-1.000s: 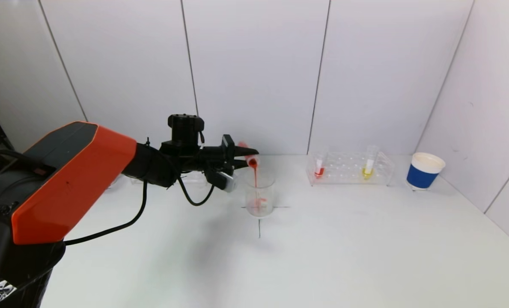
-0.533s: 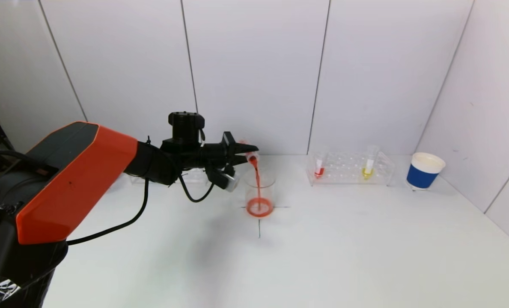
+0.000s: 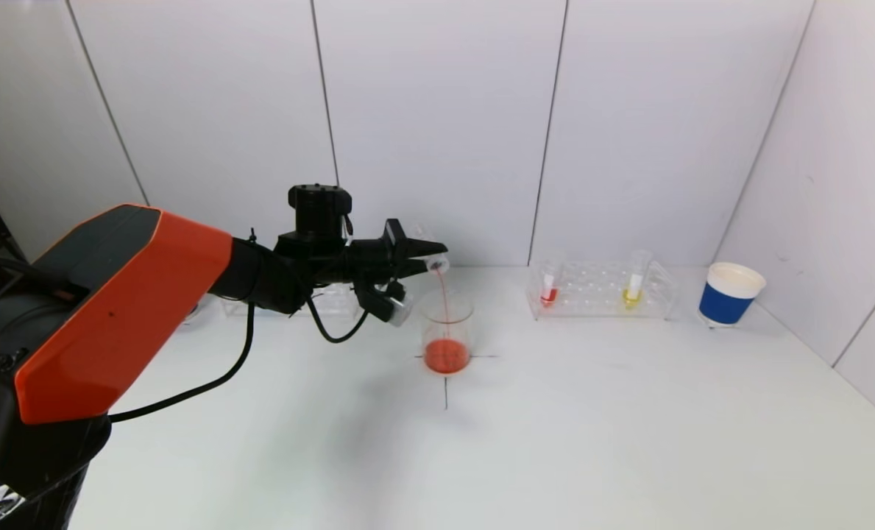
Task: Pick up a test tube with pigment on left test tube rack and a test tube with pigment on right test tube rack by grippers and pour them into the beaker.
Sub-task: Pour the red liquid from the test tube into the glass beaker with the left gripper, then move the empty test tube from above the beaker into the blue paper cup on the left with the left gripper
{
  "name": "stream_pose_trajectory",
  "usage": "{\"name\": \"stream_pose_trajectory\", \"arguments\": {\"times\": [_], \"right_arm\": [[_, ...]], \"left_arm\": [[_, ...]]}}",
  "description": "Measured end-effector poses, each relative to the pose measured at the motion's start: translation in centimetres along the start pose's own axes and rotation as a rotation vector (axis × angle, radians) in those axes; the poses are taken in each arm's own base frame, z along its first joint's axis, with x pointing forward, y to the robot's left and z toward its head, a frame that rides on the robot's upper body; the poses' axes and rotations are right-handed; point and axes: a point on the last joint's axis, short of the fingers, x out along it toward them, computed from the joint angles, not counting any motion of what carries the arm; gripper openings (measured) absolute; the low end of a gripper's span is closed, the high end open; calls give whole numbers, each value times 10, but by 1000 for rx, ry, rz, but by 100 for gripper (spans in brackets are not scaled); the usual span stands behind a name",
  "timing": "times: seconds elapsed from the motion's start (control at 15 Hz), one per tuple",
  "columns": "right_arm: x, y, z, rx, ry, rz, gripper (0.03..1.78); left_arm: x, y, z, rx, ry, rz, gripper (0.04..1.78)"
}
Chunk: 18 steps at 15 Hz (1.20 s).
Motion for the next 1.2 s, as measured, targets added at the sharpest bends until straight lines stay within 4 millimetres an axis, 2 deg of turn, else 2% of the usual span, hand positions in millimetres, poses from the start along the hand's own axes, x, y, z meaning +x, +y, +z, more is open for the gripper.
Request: {"name": "stream_pose_trajectory", "arguments": {"times": [0.93,1.2], "right_arm": [[0,0,0,0,0,0,171],[0,0,0,0,0,1,171]], "left_arm": [[-6,18,1,32,21,16,45],[-7,18,-2,-51,83,-17,45]]}}
